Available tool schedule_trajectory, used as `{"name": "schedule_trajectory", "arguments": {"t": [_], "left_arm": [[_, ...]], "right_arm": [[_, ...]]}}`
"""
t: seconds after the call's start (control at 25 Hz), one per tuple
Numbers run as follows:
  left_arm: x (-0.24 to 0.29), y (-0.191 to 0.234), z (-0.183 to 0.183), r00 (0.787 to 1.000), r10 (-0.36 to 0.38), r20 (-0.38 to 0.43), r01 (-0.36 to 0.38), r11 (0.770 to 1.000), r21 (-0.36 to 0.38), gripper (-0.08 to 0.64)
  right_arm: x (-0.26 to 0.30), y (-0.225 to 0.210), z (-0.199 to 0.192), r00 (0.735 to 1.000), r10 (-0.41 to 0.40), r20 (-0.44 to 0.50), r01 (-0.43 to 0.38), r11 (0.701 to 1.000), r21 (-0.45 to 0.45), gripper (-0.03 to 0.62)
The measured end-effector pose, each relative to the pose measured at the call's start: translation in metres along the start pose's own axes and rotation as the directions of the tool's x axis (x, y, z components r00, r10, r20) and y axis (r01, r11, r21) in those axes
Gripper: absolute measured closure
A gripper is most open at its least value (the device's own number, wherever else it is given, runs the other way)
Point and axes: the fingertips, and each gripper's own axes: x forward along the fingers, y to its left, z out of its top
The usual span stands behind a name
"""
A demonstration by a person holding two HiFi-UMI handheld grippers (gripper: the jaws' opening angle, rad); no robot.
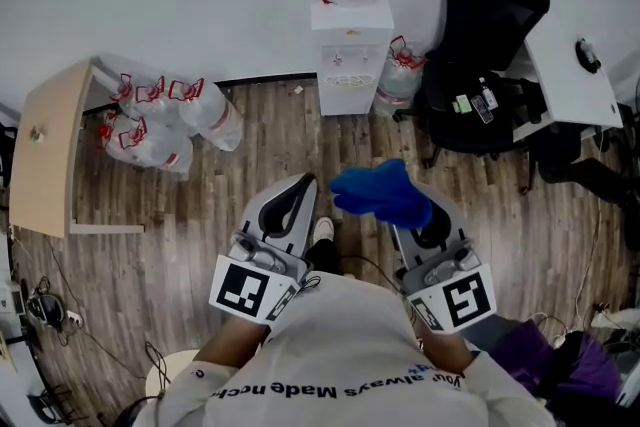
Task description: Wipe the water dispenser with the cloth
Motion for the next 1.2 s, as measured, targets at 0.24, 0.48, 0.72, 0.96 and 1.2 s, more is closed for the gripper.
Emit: {"name": "schedule_trajectory", "arguments": {"t": [0.24, 0.48, 0.72, 0.96, 1.2], "left_arm": [[0.021, 0.046, 0.005, 1.000, -0.006, 0.002, 0.006, 1.000, -0.004, 0.541], [0.042, 0.081, 0.009, 1.000, -0.024, 0.002, 0.024, 1.000, 0.001, 0.541], [0.058, 0.100, 0.007, 1.000, -0.029, -0.004, 0.029, 1.000, -0.011, 0.541], [0.070, 0.116, 0.002, 1.000, -0.019, -0.012, 0.018, 1.000, -0.017, 0.541], [0.096, 0.124, -0.003, 1.000, -0.016, -0.021, 0.015, 1.000, -0.025, 0.541]], "right_arm": [[0.049, -0.008, 0.004, 1.000, -0.010, -0.001, 0.010, 1.000, -0.008, 0.508], [0.084, -0.017, 0.007, 0.999, -0.037, 0.001, 0.037, 0.999, -0.006, 0.508], [0.105, -0.031, 0.004, 0.998, -0.054, -0.013, 0.054, 0.999, 0.003, 0.508], [0.125, -0.042, 0.000, 0.999, -0.053, -0.008, 0.053, 0.999, 0.009, 0.508], [0.143, -0.064, 0.001, 0.999, -0.045, -0.015, 0.045, 0.999, 0.008, 0.508]]}}
